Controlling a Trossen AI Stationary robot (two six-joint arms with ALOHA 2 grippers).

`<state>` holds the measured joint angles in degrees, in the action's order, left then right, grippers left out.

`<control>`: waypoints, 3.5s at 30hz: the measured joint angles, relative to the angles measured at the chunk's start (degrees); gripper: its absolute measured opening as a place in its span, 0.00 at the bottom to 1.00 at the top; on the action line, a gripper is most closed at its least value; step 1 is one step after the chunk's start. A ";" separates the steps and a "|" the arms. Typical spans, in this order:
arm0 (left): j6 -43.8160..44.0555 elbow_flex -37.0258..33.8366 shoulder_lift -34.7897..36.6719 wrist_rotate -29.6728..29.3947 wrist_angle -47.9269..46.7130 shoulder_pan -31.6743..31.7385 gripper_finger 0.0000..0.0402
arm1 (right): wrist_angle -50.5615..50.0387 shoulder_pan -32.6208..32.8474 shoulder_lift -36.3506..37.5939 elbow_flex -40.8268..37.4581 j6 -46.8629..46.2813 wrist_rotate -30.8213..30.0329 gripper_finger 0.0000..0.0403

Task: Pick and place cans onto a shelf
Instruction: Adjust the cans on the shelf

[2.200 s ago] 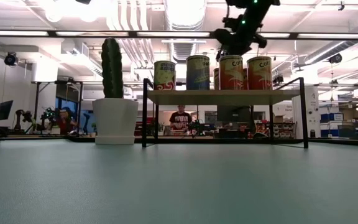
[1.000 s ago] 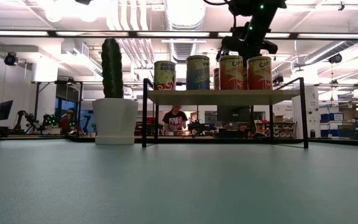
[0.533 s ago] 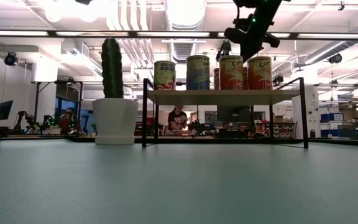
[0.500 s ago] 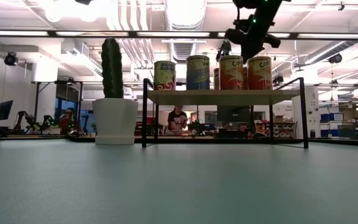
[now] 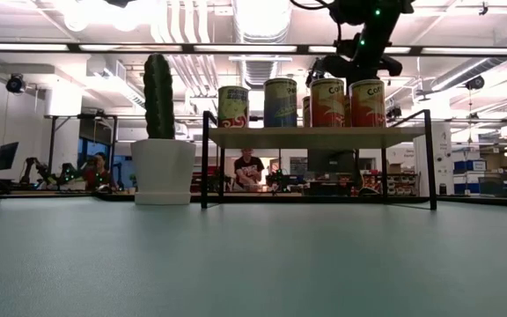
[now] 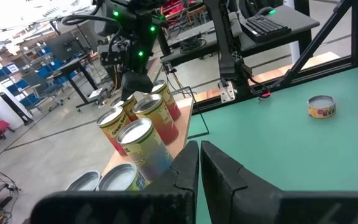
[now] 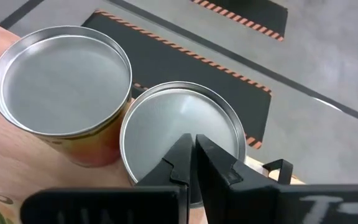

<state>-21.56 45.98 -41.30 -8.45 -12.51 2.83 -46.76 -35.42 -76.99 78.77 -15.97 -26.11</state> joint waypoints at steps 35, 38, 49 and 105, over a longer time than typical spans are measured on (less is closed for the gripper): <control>-0.26 0.00 0.00 0.01 0.52 -0.02 0.00 | 2.98 0.29 1.95 -0.56 1.04 3.08 0.03; -0.26 0.00 0.00 0.01 0.52 0.00 0.00 | 3.06 0.31 2.81 -0.56 1.19 3.04 0.03; -0.28 0.00 0.00 0.02 0.55 -0.02 0.00 | 3.34 6.21 5.94 -0.56 1.11 8.57 0.03; -1.45 0.00 0.00 0.02 2.74 0.00 0.00 | 15.54 4.48 -3.96 1.52 6.89 6.97 0.03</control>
<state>-23.02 45.98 -41.30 -8.43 -9.78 2.83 -31.22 -30.94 -80.95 80.29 -9.08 -19.14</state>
